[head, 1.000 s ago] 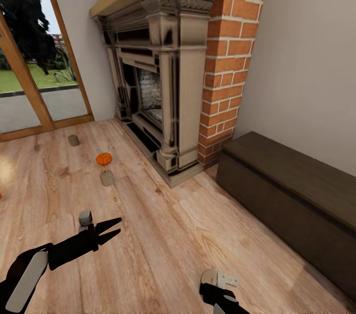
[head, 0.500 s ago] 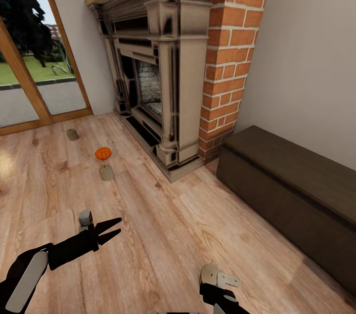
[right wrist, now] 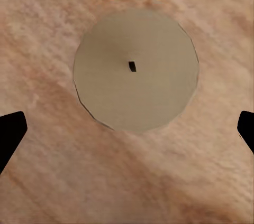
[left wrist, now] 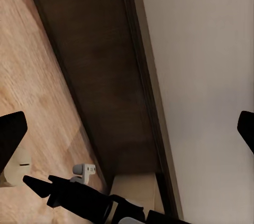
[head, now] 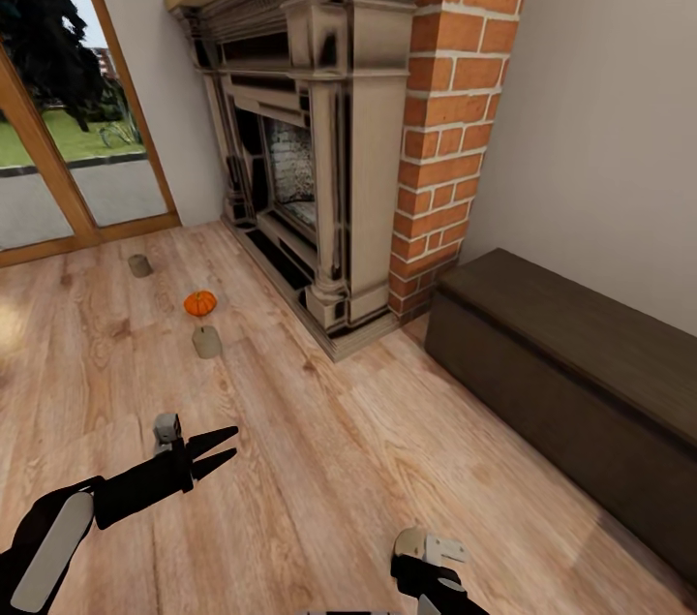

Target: Place each of the two pumpkins and all three candles from the living room inside a cabinet in the living room (use any cabinet), then make sure every cabinet is closed, and position the cauldron so it is next to a table in the living room.

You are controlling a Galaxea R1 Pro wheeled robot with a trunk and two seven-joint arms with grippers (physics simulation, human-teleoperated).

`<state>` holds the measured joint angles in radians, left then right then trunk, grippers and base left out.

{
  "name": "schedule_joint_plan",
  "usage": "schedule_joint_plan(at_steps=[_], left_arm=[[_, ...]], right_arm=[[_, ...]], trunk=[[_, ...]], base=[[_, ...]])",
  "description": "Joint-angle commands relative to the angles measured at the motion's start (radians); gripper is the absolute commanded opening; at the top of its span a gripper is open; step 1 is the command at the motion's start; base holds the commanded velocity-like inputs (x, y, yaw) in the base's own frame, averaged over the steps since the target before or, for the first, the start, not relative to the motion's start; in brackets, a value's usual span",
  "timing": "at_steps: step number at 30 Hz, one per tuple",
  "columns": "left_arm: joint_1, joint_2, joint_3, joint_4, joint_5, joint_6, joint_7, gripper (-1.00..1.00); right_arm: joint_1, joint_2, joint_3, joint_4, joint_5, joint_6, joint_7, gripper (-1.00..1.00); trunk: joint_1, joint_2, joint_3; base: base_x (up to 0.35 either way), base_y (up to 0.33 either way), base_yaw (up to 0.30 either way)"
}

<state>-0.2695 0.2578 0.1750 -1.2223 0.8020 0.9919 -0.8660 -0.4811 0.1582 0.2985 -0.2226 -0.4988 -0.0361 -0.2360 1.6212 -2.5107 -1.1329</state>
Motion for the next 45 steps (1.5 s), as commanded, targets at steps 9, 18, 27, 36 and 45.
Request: schedule_joint_plan(at_steps=[9, 18, 27, 36, 45], left_arm=[[0.0, 0.0, 0.0, 0.0, -0.001, 0.004, -0.004, 1.0], [0.0, 0.0, 0.001, 0.001, -0.001, 0.004, -0.004, 1.0], [0.0, 0.0, 0.005, 0.002, 0.0, 0.004, -0.004, 1.0], [0.0, 0.0, 0.007, 0.003, 0.0, 0.004, -0.004, 1.0], [0.0, 0.0, 0.008, 0.003, 0.0, 0.004, -0.004, 1.0]], right_arm=[[-0.001, 0.0, 0.008, 0.0, -0.01, -0.004, -0.005, 1.0], [-0.001, 0.0, 0.008, 0.0, -0.01, -0.004, -0.005, 1.0], [-0.001, 0.0, 0.008, 0.0, -0.01, -0.004, -0.005, 1.0], [-0.001, 0.0, 0.008, 0.0, -0.011, -0.004, -0.005, 1.0], [-0.001, 0.0, 0.008, 0.0, -0.01, -0.004, -0.005, 1.0]], trunk=[[0.0, 0.0, -0.001], [0.0, 0.0, -0.001], [0.0, 0.0, -0.001], [0.001, -0.001, -0.012], [0.005, -0.003, -0.047]], base=[[0.116, -0.002, 0.0], [0.086, -0.071, 0.0], [0.023, -0.002, 0.0], [0.001, 0.0, 0.0], [0.0, 0.0, 0.0]])
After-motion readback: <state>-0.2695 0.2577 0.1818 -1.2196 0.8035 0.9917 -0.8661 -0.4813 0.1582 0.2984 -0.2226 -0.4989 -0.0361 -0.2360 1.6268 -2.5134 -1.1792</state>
